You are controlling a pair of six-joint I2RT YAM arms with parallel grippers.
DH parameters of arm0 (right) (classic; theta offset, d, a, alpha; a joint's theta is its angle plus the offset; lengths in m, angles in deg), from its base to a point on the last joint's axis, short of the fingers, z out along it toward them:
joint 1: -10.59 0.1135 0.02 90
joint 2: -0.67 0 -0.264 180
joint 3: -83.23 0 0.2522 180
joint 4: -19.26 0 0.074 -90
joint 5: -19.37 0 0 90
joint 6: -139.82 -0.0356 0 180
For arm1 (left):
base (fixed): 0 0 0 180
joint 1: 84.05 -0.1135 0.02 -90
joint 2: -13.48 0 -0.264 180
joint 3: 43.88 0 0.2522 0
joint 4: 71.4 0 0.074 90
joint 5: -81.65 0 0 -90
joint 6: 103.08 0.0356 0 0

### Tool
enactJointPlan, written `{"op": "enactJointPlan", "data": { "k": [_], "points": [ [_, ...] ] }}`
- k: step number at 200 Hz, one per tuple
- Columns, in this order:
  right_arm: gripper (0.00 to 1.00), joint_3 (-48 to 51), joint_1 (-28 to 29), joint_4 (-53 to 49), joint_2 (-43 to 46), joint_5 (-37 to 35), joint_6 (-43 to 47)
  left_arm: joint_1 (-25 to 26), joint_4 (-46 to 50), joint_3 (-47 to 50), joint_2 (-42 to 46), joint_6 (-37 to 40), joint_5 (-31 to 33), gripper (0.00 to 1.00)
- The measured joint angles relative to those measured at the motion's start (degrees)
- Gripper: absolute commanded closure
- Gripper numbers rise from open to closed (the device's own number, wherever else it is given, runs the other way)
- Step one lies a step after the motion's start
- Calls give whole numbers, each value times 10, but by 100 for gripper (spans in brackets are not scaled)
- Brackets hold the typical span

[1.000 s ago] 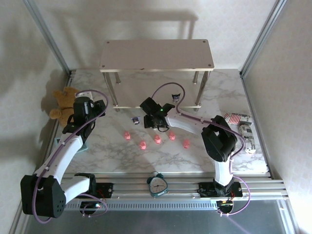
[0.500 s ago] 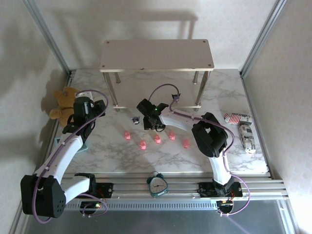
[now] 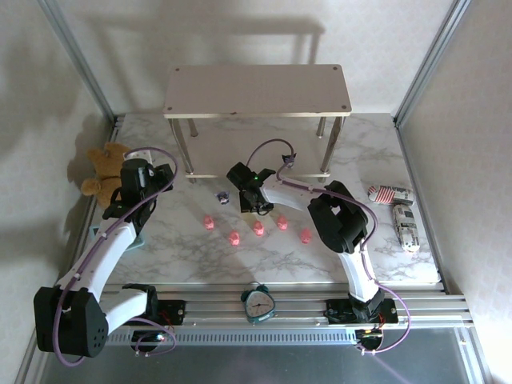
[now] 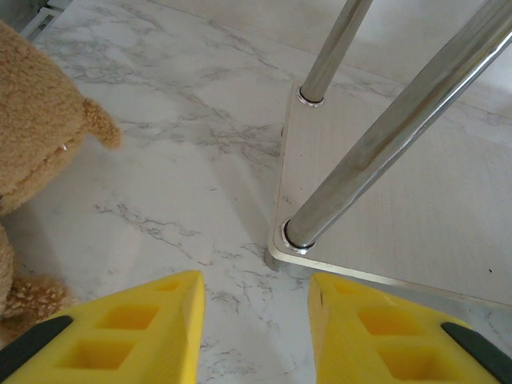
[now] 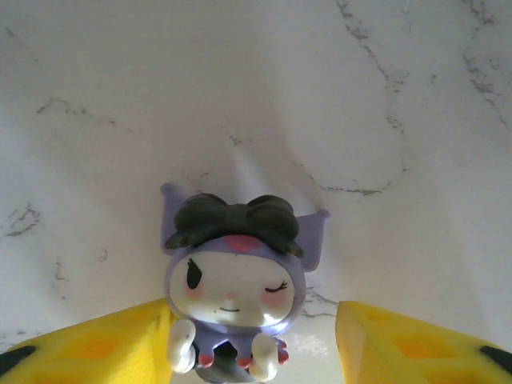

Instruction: Place and organize the plastic toys onto the shelf

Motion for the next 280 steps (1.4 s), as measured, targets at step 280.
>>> {"op": "enactJointPlan", "data": {
  "k": [280],
  "points": [
    [74, -56, -8, -36, 99, -6, 71, 0, 0, 0, -9, 0, -7, 61]
  ]
}}
